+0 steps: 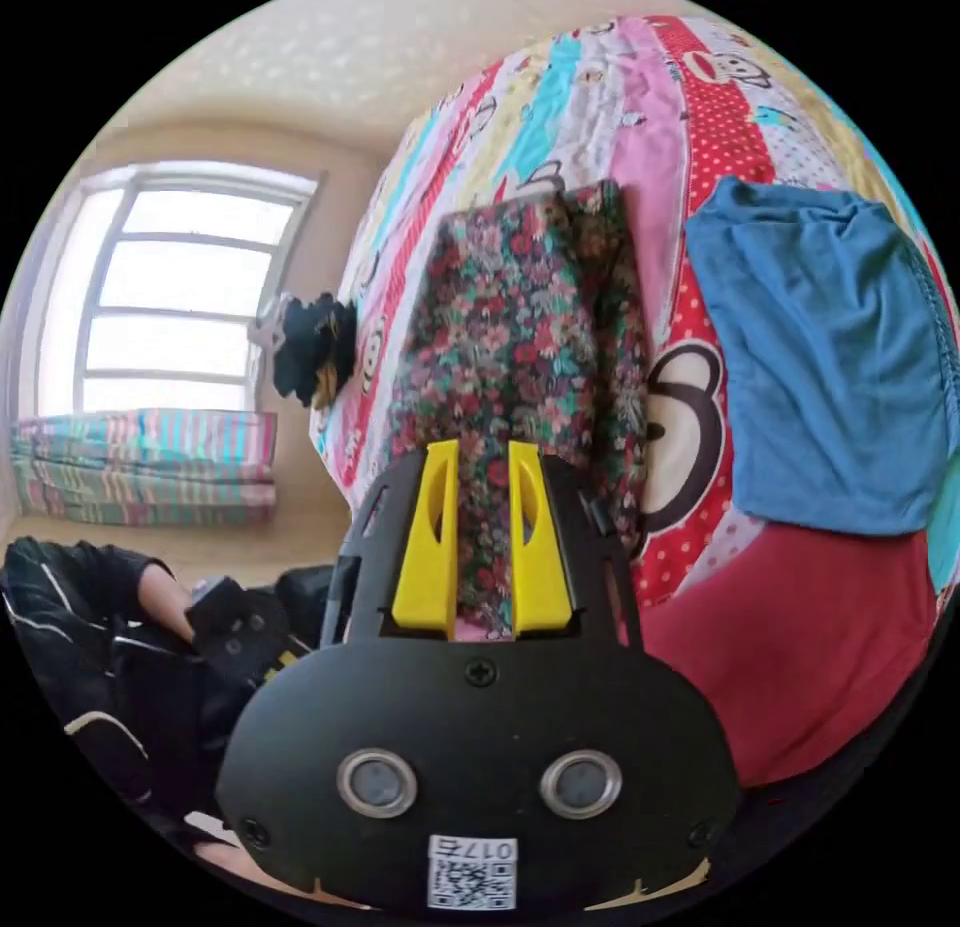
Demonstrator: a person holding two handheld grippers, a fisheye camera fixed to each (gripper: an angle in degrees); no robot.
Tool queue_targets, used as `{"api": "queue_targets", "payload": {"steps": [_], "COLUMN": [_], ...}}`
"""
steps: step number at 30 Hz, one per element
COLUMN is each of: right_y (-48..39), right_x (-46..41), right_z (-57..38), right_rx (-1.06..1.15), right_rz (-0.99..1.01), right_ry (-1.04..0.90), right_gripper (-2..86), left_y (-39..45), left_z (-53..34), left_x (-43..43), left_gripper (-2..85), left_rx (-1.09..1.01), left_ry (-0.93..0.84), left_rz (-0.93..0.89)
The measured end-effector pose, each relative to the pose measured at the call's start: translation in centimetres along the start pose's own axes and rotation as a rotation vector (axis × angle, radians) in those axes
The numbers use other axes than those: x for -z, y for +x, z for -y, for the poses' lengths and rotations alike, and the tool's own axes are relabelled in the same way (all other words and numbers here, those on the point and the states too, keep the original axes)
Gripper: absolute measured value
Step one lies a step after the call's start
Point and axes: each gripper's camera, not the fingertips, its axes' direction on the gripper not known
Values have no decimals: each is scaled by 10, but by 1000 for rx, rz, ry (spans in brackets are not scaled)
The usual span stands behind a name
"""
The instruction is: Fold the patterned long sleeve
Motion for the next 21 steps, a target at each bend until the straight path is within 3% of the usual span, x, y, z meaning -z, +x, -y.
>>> {"api": "queue_targets", "payload": {"steps": [5,8,13,17,21], "right_y": [10,17,-3,-23,9], "right_x": [-80,-81,-39,-11,-44], "right_z": [-71,-90,-97,-109,-114], "right_rx": [-170,-269,-253,-231,-338], "right_rz": [-323,-206,-158,-327,-447], "right_ry": [-194,-126,-49,21,-58], "right_gripper": [131,100,23,13,14], "left_y": [-26,-49,-73,-76,-106], "left_z": [-50,-85,-122,-100,-38], "left_x": [66,115,178,189,145], "left_gripper": [27,37,47,53,46], "left_rx": [72,205,379,330,338], "left_ry": [193,379,598,621,402], "left_rz": [74,152,295,309,331]}}
